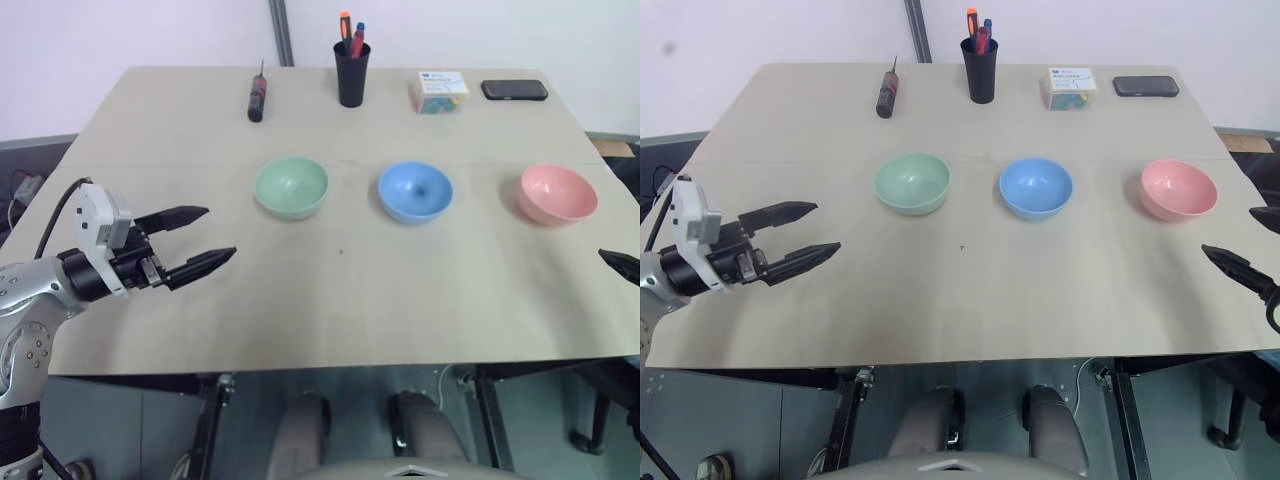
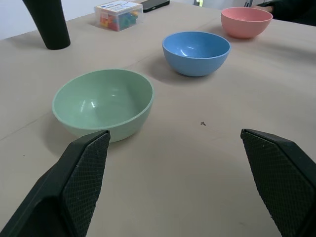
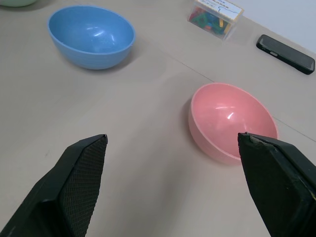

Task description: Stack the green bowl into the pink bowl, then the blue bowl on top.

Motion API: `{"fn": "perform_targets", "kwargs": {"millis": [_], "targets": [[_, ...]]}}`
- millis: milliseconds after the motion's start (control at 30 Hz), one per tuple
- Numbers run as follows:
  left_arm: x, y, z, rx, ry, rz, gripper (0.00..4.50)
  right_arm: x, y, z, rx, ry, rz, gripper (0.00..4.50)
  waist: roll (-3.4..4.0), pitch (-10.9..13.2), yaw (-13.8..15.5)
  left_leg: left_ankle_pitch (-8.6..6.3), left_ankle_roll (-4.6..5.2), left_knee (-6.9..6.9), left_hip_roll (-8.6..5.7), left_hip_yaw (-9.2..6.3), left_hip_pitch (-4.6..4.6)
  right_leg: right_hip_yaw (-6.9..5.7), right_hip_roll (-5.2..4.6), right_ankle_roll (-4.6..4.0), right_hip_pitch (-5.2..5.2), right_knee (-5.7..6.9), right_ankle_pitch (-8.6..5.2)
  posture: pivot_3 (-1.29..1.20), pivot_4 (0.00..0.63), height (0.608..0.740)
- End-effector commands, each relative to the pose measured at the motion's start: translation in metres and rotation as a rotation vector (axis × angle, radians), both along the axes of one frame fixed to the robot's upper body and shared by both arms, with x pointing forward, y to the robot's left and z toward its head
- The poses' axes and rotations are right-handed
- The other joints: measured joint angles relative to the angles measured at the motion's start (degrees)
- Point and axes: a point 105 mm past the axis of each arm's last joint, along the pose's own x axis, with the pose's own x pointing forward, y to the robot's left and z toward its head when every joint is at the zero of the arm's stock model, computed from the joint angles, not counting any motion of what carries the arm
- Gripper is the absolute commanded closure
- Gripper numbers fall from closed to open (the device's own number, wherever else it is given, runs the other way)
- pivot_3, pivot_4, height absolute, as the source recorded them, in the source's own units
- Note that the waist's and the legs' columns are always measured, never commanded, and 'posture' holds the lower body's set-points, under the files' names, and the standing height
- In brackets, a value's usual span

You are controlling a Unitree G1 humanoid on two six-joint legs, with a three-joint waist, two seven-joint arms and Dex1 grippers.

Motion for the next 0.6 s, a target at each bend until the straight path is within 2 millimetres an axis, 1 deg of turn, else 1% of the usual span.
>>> {"fn": "perform_targets", "kwargs": {"millis": [33, 100, 200, 267, 333, 400, 467, 567, 600], "targets": [[0.001, -0.007, 0.011, 0.001, -0.030, -0.030, 0.00, 0.002, 0.003, 0.012, -0.031, -0.052, 0.008, 0.08, 0.00, 0.0, 0.0, 0.00, 0.00, 0.00, 0.00, 0.00, 0.00, 0.00, 0.00, 0.00, 0.00, 0.00, 0.00, 0.00, 0.150, 0.740], [0.003, -0.018, 0.012, -0.016, -0.038, -0.064, 0.00, 0.009, 0.006, 0.008, -0.040, -0.054, 0.012, 0.08, 0.00, 0.0, 0.0, 0.00, 0.00, 0.00, 0.00, 0.00, 0.00, 0.00, 0.00, 0.00, 0.00, 0.01, 0.00, 0.00, 0.150, 0.740], [0.003, -0.028, 0.011, -0.013, -0.053, -0.105, 0.00, 0.020, 0.008, 0.003, -0.061, -0.057, 0.005, 0.08, -0.01, 0.0, 0.0, 0.00, 0.00, 0.03, 0.00, 0.00, 0.03, 0.00, 0.00, 0.01, 0.03, 0.01, 0.01, 0.00, 0.150, 0.740], [0.002, -0.039, 0.012, -0.027, -0.062, -0.150, 0.00, 0.031, 0.008, -0.005, -0.124, -0.031, -0.030, 0.08, -0.01, 0.0, -0.1, 0.00, 0.00, 0.02, 0.00, 0.01, 0.01, 0.02, 0.00, 0.00, 0.00, 0.01, 0.01, 0.00, 0.150, 0.740], [-0.002, -0.053, 0.009, -0.008, -0.067, -0.218, 0.00, 0.046, 0.006, -0.014, -0.156, -0.008, -0.068, 0.08, 0.00, 0.0, -0.2, 0.00, 0.00, 0.03, 0.00, 0.03, 0.02, 0.03, 0.00, 0.00, 0.01, 0.02, 0.01, 0.00, 0.150, 0.740], [-0.002, -0.066, 0.006, -0.020, -0.076, -0.267, 0.00, 0.064, 0.009, -0.024, -0.160, 0.025, -0.056, 0.08, -0.01, 0.0, -0.3, 0.00, 0.00, 0.03, -0.01, 0.04, 0.01, 0.04, 0.00, 0.00, -0.01, 0.02, 0.01, 0.00, 0.150, 0.740], [0.000, -0.078, 0.008, -0.059, -0.087, -0.300, 0.00, 0.084, 0.010, -0.029, -0.162, 0.027, -0.061, 0.08, 0.02, 0.0, -0.3, 0.01, 0.00, 0.05, -0.01, 0.08, 0.02, 0.08, 0.00, 0.00, -0.01, 0.03, 0.02, 0.00, 0.150, 0.740], [-0.001, -0.096, 0.011, -0.102, -0.108, -0.372, 0.00, 0.115, 0.014, -0.046, -0.184, 0.062, -0.061, 0.08, 0.03, 0.0, -0.3, 0.01, 0.00, 0.06, 0.00, 0.05, 0.02, 0.07, 0.03, -0.01, -0.02, 0.08, 0.02, 0.00, 0.150, 0.740], [0.000, -0.101, 0.010, -0.098, -0.118, -0.389, 0.00, 0.122, 0.014, -0.051, -0.196, 0.071, -0.063, 0.08, 0.03, 0.0, -0.2, 0.01, 0.00, 0.06, 0.00, 0.05, 0.03, 0.06, 0.04, -0.01, -0.02, 0.09, 0.03, 0.00, 0.150, 0.740]]}}
